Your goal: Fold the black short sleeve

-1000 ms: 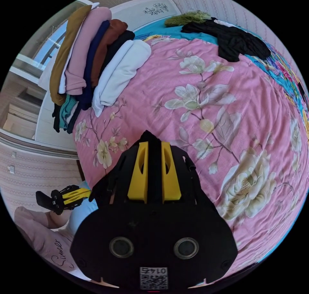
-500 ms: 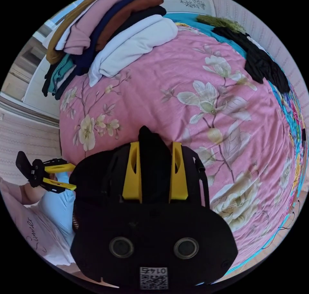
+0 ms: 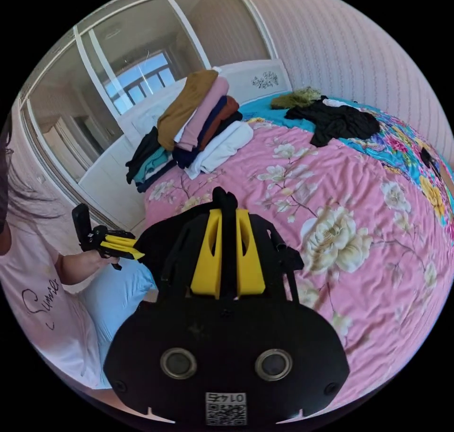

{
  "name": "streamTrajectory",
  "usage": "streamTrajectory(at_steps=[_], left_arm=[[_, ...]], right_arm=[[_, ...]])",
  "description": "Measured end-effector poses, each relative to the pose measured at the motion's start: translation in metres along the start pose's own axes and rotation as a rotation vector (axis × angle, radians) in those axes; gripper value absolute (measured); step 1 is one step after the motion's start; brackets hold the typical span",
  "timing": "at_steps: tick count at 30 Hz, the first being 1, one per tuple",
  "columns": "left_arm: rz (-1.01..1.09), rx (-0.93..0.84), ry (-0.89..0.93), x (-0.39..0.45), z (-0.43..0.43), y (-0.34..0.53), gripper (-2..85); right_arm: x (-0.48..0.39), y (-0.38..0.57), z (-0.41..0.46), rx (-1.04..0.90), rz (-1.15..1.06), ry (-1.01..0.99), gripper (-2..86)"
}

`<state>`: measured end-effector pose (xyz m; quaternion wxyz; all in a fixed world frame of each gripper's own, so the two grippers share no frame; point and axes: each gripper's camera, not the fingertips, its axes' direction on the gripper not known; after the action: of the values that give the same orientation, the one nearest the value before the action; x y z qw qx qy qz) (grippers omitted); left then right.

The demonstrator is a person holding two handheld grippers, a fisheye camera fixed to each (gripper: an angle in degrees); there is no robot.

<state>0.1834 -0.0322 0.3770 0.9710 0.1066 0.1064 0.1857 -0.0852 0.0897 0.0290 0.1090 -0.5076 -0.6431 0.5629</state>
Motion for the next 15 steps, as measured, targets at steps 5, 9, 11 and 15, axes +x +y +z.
streamTrajectory(at_steps=[5, 9, 11, 15], left_arm=[[0.185, 0.017, 0.097, 0.079, -0.018, -0.019, 2.3], [0.339, 0.022, 0.197, 0.143, -0.019, -0.036, 2.1], [0.417, -0.009, 0.295, 0.185, -0.007, -0.049, 2.2], [0.54, -0.067, 0.443, 0.251, 0.021, -0.068, 2.1]], right_arm=[[-0.021, 0.099, -0.101, 0.202, 0.089, 0.073, 4.4], [-0.04, 0.198, -0.187, 0.385, 0.202, 0.157, 4.4], [-0.048, 0.241, -0.218, 0.427, 0.256, 0.221, 4.5], [-0.068, 0.339, -0.28, 0.523, 0.384, 0.377, 4.6]])
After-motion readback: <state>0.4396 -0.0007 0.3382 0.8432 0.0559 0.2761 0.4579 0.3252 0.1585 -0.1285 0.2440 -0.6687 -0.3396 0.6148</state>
